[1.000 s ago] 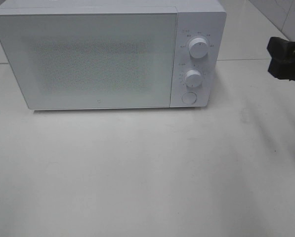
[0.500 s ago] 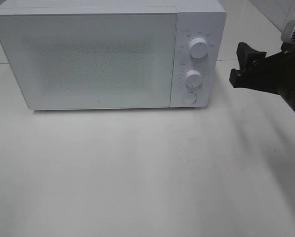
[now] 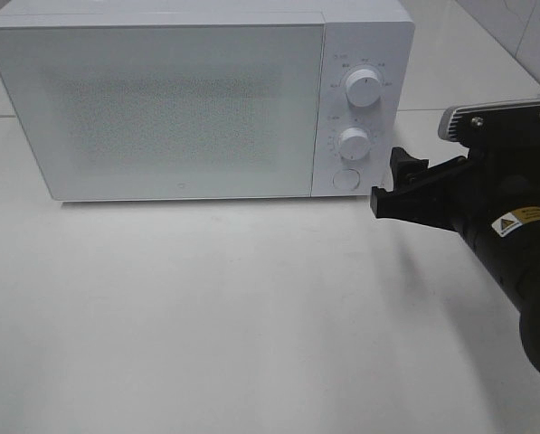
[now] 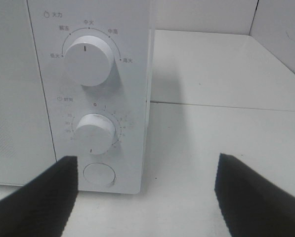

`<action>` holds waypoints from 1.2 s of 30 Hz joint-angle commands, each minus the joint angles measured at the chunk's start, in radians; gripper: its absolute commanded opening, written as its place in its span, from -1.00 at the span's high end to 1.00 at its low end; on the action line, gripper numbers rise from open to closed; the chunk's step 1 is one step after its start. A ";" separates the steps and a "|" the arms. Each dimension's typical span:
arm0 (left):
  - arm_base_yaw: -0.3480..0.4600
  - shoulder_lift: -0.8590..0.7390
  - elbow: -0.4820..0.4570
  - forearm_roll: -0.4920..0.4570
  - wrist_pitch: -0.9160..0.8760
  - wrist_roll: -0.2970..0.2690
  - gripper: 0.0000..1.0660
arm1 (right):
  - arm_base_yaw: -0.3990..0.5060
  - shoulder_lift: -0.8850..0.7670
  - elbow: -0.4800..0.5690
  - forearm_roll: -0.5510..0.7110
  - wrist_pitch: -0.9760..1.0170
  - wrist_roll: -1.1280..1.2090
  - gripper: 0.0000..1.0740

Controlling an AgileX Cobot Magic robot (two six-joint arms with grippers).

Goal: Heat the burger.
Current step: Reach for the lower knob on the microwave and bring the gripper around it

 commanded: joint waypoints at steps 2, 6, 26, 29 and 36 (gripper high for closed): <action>0.000 -0.019 0.003 -0.001 -0.017 -0.007 -0.88 | 0.024 0.008 -0.025 0.021 -0.190 -0.077 -0.40; 0.000 -0.019 0.003 -0.001 -0.017 -0.007 -0.88 | 0.035 0.008 -0.046 0.022 -0.190 -0.087 -0.40; 0.000 -0.019 0.003 -0.001 -0.017 -0.007 -0.88 | 0.029 0.181 -0.232 0.075 -0.191 -0.006 -0.40; 0.000 -0.019 0.003 -0.001 -0.017 -0.007 -0.88 | 0.029 0.221 -0.261 0.098 -0.191 -0.005 -0.40; 0.000 -0.019 0.003 -0.001 -0.017 -0.007 -0.88 | 0.001 0.286 -0.321 0.114 -0.191 0.013 -0.40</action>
